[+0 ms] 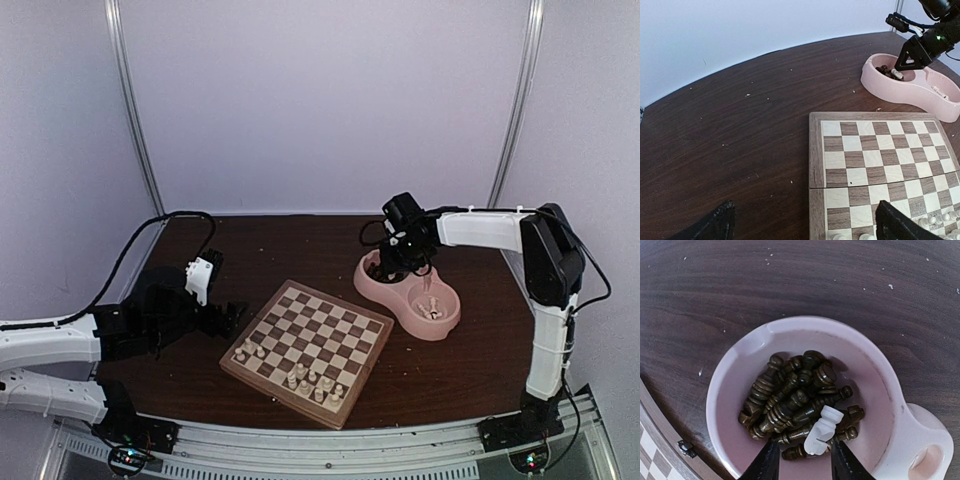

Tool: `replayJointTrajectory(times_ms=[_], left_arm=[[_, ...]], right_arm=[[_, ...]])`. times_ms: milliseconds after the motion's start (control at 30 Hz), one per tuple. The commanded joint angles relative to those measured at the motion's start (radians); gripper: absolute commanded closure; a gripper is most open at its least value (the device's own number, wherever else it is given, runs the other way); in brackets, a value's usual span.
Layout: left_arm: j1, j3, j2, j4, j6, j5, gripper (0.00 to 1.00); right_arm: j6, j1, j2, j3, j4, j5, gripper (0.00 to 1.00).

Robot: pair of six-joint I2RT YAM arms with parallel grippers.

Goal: Set up the chess pieces on the board
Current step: Pick up the knight from the storage box.

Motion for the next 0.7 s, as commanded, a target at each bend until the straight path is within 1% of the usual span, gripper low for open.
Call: replayJointTrajectory(times_ms=[0,233,367,667], left_arm=[[-0.003,0.012,-0.001,0.036,0.01,0.004,0.02],[-0.004,0.018,0.001,0.029,0.007,0.009,0.02],[-0.003,0.019,0.0,0.027,0.011,0.003,0.02],[-0.003,0.019,0.003,0.027,0.013,0.002,0.02]], right_arm=[[0.135,-0.008,-0.018,0.008,0.007,0.067,0.62],[0.205,-0.029,0.056,0.058,-0.028,0.022,0.65],[0.215,-0.04,0.064,0.055,-0.02,0.01,0.64],[0.224,-0.051,0.147,0.174,-0.137,0.005,0.6]])
